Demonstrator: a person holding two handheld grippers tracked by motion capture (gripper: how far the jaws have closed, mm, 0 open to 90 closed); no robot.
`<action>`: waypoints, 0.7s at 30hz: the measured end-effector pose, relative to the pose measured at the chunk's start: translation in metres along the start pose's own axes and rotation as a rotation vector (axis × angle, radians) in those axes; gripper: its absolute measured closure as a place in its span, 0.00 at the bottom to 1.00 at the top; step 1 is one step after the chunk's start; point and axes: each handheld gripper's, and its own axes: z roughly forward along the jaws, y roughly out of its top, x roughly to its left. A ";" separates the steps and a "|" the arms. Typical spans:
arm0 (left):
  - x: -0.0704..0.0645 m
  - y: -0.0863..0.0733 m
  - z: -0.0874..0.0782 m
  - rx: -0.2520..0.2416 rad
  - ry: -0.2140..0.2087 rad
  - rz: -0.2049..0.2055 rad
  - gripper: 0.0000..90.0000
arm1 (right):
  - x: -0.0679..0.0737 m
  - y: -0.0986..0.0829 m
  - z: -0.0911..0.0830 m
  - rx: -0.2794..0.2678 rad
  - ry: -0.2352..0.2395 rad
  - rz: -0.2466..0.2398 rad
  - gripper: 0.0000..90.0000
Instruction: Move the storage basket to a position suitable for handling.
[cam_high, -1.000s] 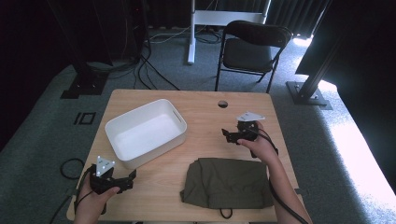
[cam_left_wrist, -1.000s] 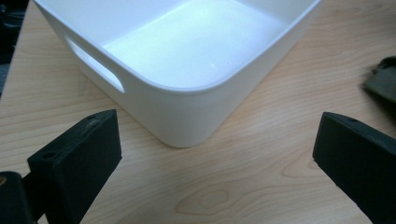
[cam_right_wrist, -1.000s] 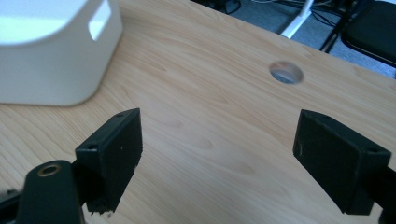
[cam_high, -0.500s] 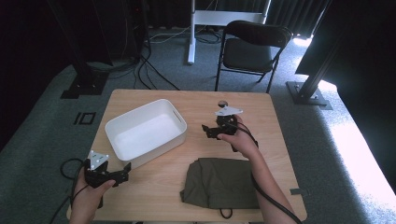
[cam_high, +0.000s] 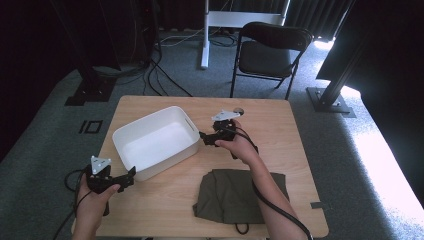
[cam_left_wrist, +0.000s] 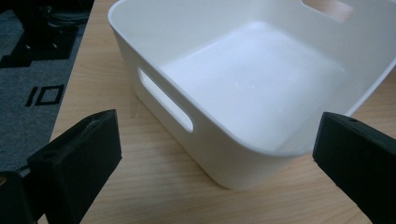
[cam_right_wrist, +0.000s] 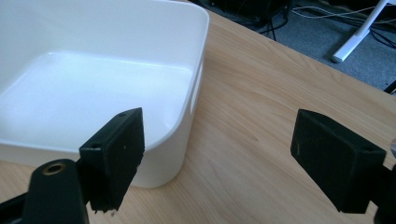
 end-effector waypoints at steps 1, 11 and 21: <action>0.000 0.001 0.001 0.001 0.002 -0.002 0.02 | 0.001 0.001 0.003 0.004 -0.003 -0.005 0.19; 0.004 0.010 0.015 0.012 0.038 -0.023 0.02 | 0.010 0.006 0.027 0.037 -0.020 -0.020 0.19; 0.005 0.010 0.030 0.039 0.065 -0.025 0.02 | 0.004 0.003 0.042 0.060 -0.059 -0.026 0.19</action>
